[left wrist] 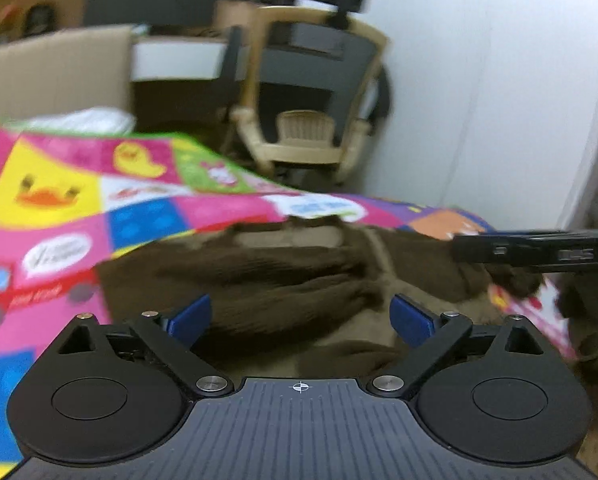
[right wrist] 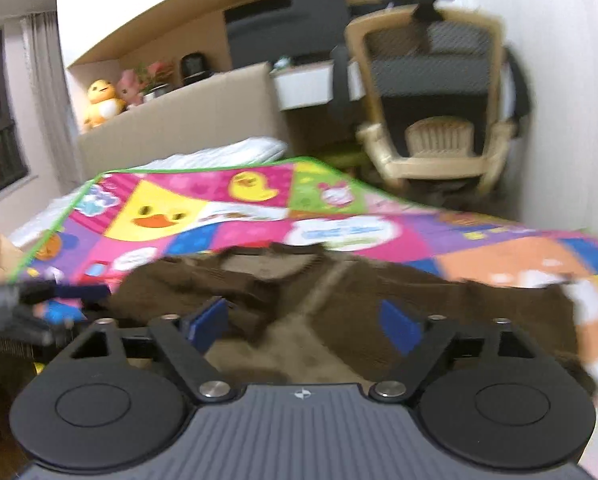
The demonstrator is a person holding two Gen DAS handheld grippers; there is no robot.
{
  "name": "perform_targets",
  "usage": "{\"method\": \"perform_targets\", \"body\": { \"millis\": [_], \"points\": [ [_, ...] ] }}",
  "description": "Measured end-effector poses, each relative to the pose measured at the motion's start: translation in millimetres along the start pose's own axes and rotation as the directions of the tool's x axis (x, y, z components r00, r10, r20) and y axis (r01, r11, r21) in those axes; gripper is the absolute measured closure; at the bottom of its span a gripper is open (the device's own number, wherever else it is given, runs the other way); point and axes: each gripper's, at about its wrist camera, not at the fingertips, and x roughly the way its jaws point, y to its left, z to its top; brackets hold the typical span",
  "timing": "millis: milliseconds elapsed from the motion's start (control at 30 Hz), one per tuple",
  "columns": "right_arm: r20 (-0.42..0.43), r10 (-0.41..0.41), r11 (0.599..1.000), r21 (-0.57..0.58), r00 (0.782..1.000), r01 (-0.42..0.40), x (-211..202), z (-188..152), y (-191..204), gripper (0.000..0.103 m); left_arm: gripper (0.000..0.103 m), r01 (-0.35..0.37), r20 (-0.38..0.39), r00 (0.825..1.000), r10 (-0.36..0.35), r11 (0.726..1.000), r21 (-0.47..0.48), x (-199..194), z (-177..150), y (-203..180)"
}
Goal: Fold clothes
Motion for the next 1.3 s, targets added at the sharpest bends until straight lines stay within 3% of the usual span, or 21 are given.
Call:
{"method": "perform_targets", "body": {
  "millis": [100,167,200,233,267,300,333,500,600,700,800,867,933,967,1067,1133,1233,1300],
  "points": [
    [-0.064,0.001,1.000,-0.022,0.998,-0.002,57,7,16,0.026,0.002,-0.047,0.014,0.999,0.048,0.997,-0.056,-14,0,23],
    [-0.118,0.004,0.999,-0.043,0.993,-0.009,90,2,24,0.034,0.002,-0.072,0.026,0.997,0.074,0.995,-0.068,-23,1,34],
    [-0.146,0.005,0.998,-0.053,0.989,-0.013,106,-1,28,0.058,0.001,-0.081,0.032,0.996,0.083,0.994,-0.070,-27,2,38],
    [-0.167,0.016,0.998,-0.054,0.986,-0.025,116,-2,32,0.073,0.001,-0.084,0.037,0.996,0.087,0.994,-0.070,-31,3,40],
    [-0.162,0.008,0.998,-0.058,0.987,-0.018,118,-1,36,0.075,0.001,-0.085,0.043,0.995,0.089,0.994,-0.071,-33,5,43],
    [-0.142,0.004,0.997,-0.074,0.990,-0.015,114,2,41,0.090,0.000,-0.082,0.051,0.995,0.086,0.994,-0.071,-33,8,43],
    [-0.105,-0.001,0.996,-0.090,0.994,-0.009,105,8,43,0.091,0.000,-0.072,0.064,0.995,0.077,0.995,-0.072,-33,13,44],
    [0.027,-0.095,0.984,-0.151,0.995,0.098,59,32,31,0.091,0.000,0.009,0.091,0.996,-0.001,0.996,-0.087,-13,26,36],
    [-0.027,-0.182,0.976,-0.125,0.983,0.177,60,26,8,0.091,0.000,0.061,0.091,0.994,-0.052,0.993,-0.099,4,31,30],
    [-0.135,-0.213,0.975,-0.097,0.968,0.201,80,6,-12,0.087,0.000,0.073,-0.039,0.996,-0.079,0.988,-0.137,43,18,23],
    [-0.118,-0.200,0.978,-0.088,0.973,0.190,73,0,-21,0.073,0.000,0.004,-0.129,0.991,-0.023,0.990,-0.144,67,6,25],
    [-0.032,-0.173,0.982,-0.087,0.984,0.170,37,12,-29,0.062,0.000,-0.018,-0.137,0.991,-0.002,0.990,-0.143,66,3,29],
    [0.074,-0.231,0.964,-0.115,0.970,0.239,-2,20,-42,0.039,0.000,-0.031,-0.160,0.987,0.005,0.986,-0.165,64,1,35],
    [0.125,-0.277,0.948,-0.126,0.953,0.292,-22,23,-49,0.035,0.000,-0.034,-0.169,0.986,0.003,0.983,-0.181,64,0,38],
    [0.127,-0.410,0.909,-0.028,0.903,0.417,-64,18,-95,0.032,0.000,-0.027,-0.156,0.988,-0.002,0.983,-0.182,62,-3,40],
    [0.068,-0.466,0.883,0.100,0.882,0.459,-78,5,-128,0.032,0.000,-0.037,-0.157,0.987,0.012,0.986,-0.160,63,-5,37],
    [-0.001,-0.423,0.861,0.311,0.906,0.402,-87,-25,-161,0.032,0.000,-0.057,-0.166,0.985,0.038,0.992,-0.111,64,-6,30],
    [-0.003,-0.365,0.851,0.404,0.931,0.335,-83,-42,-169,0.032,0.000,-0.070,-0.173,0.983,0.055,0.994,-0.078,65,-7,25]
  ]
}}
